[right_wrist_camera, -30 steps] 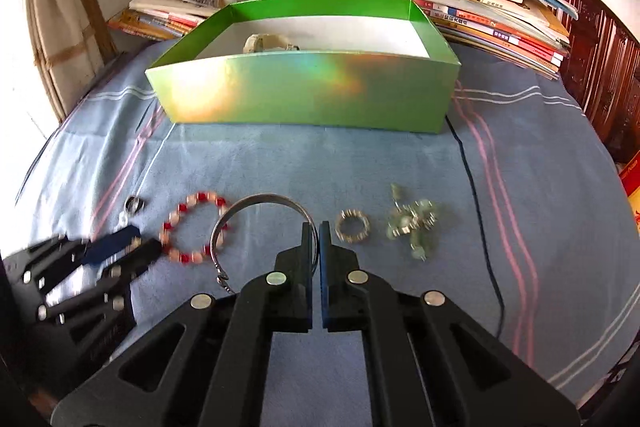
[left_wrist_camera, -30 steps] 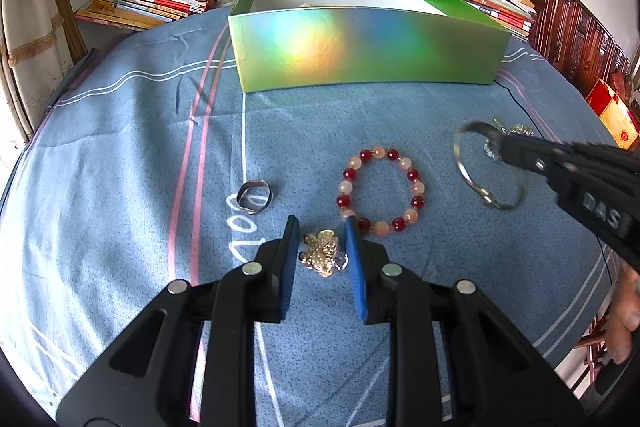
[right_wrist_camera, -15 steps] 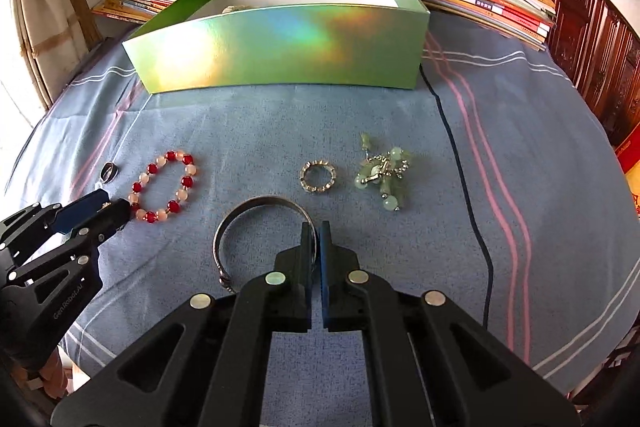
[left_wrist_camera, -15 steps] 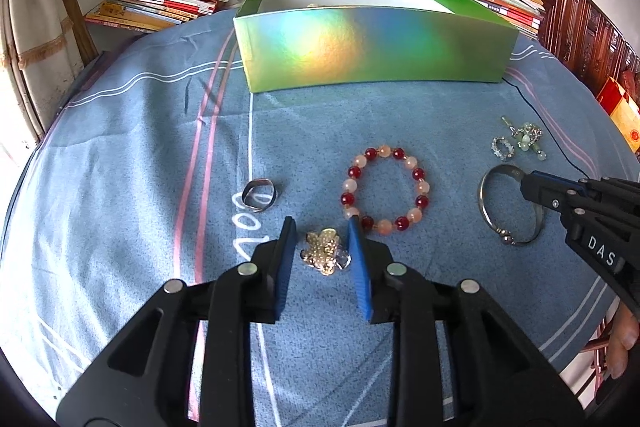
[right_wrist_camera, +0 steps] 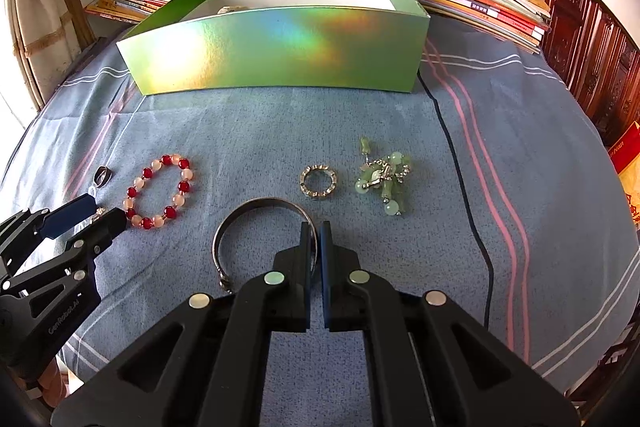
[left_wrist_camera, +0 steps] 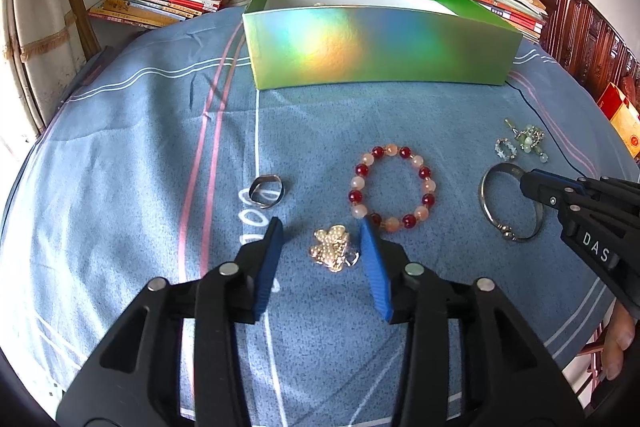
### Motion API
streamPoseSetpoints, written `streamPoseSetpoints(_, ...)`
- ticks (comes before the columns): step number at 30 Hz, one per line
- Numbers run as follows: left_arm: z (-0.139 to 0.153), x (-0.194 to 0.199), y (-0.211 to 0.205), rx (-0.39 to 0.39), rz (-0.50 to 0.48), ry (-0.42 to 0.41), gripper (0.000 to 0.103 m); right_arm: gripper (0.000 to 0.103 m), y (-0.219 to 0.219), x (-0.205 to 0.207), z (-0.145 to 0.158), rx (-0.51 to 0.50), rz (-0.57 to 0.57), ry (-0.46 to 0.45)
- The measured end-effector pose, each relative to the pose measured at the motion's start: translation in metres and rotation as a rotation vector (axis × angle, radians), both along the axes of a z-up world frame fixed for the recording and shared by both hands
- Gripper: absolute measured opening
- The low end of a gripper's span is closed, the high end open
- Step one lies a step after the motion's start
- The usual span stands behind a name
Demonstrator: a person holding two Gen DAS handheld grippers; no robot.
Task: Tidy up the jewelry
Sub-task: 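Hold the silver bangle in the right tool while the left tool lines up over the brooch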
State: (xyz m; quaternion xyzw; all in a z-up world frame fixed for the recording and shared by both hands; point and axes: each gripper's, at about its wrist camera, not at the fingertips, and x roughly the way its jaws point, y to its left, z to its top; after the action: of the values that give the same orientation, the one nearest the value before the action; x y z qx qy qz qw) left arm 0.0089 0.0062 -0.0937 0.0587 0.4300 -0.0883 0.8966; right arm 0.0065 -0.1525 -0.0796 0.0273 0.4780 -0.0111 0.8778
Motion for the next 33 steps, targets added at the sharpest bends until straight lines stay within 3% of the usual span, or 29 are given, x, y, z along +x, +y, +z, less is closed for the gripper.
streamPoseSetpoints(20,-0.0006,-0.0023,0.0018,-0.004,-0.003,0.0,0.045,0.005,0.0008,0.0001,0.0007,0.004,-0.007,-0.003)
streamPoseSetpoints(25,-0.0005,-0.0021,0.0023,-0.002,0.005,0.004,0.051,0.006,0.0002,0.0003,0.0009,0.01,-0.006,-0.003)
streamPoseSetpoints(29,-0.0001,-0.0013,0.002,-0.006,0.001,0.013,0.054,0.018,0.0005,0.0004,0.0011,0.032,0.009,-0.005)
streamPoseSetpoints(33,-0.0002,-0.0024,-0.0008,-0.004,-0.01,0.014,0.054,0.018,0.0039,0.0005,0.0012,0.017,0.015,-0.009)
